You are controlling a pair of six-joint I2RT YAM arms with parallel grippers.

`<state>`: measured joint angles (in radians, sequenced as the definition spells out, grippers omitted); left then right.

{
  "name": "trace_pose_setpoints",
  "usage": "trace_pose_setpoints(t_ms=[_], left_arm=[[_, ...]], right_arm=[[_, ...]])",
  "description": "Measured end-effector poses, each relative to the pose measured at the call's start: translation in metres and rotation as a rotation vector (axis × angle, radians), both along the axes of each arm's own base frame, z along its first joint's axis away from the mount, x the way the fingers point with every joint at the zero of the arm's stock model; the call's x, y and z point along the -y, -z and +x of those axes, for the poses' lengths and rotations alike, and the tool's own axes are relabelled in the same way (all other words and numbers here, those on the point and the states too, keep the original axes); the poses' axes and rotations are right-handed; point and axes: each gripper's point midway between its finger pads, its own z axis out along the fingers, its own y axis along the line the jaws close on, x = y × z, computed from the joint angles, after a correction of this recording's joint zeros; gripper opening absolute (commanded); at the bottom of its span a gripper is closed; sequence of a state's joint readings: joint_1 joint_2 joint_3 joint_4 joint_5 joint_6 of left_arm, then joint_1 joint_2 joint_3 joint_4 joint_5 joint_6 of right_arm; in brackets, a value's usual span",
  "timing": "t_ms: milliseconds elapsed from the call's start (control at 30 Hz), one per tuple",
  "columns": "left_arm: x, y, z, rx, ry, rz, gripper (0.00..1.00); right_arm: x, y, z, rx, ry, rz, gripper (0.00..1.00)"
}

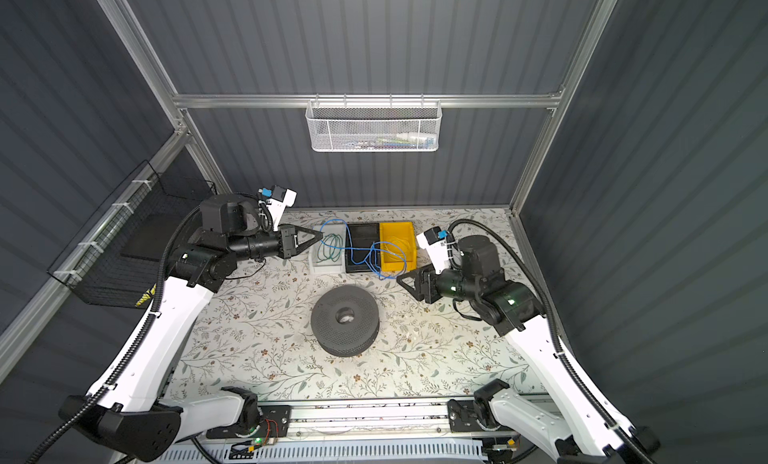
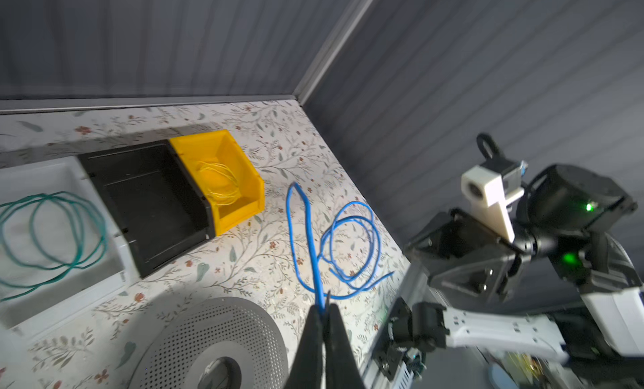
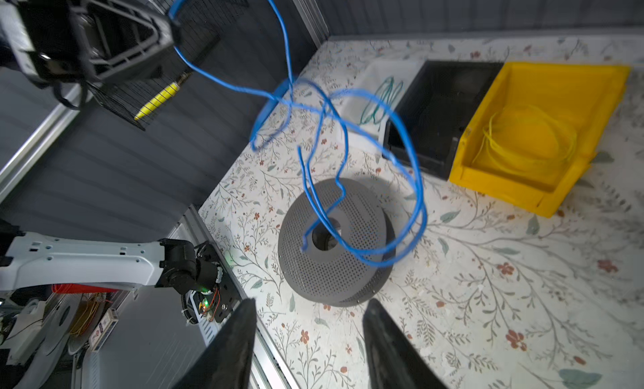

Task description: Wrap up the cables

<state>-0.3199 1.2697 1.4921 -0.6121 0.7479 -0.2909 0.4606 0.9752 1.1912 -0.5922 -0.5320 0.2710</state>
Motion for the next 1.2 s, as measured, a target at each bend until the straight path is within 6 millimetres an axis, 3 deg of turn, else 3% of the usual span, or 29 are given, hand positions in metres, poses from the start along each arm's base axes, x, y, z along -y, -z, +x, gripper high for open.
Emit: trace_pose_setpoints(t_ms=[167,233,300,400,567,667,833,933,1067,1200], left_arm=[[0.015,0.003,-0.019,-0.001,0.164,-0.002,0.00],[0.022,0.006,-0.029,-0.003,0.222,0.006,0.00],[0.031,0.007,-0.041,0.000,0.282,0.017,0.00],[0.042,0.006,-0.054,0.020,0.350,0.027,0.00],[0.046,0.005,-0.060,0.035,0.383,0.021,0.00],[0.046,0.005,-0.059,0.041,0.394,0.017,0.00],[0.049,0.008,-0.057,0.037,0.409,0.016,0.00],[0.049,0.010,-0.056,0.034,0.413,0.015,0.00],[0.050,0.010,-0.056,0.037,0.414,0.017,0.00],[0.049,0.010,-0.056,0.046,0.416,0.019,0.00]], right_arm=[[0.000,-0.078,0.001,0.194,-0.011,0.063,0.66],[-0.004,-0.095,0.007,0.233,-0.023,0.067,0.68],[-0.014,-0.099,0.019,0.243,-0.049,0.062,0.72],[-0.037,-0.078,0.041,0.206,-0.100,0.018,0.75],[-0.072,-0.015,0.064,0.097,-0.184,-0.089,0.75],[-0.075,-0.001,0.067,0.089,-0.193,-0.124,0.71],[-0.079,0.006,0.073,0.094,-0.205,-0.136,0.63],[-0.081,0.015,0.078,0.093,-0.204,-0.142,0.49],[-0.084,0.025,0.080,0.085,-0.208,-0.151,0.17],[-0.086,0.025,0.080,0.109,-0.211,-0.147,0.06]])
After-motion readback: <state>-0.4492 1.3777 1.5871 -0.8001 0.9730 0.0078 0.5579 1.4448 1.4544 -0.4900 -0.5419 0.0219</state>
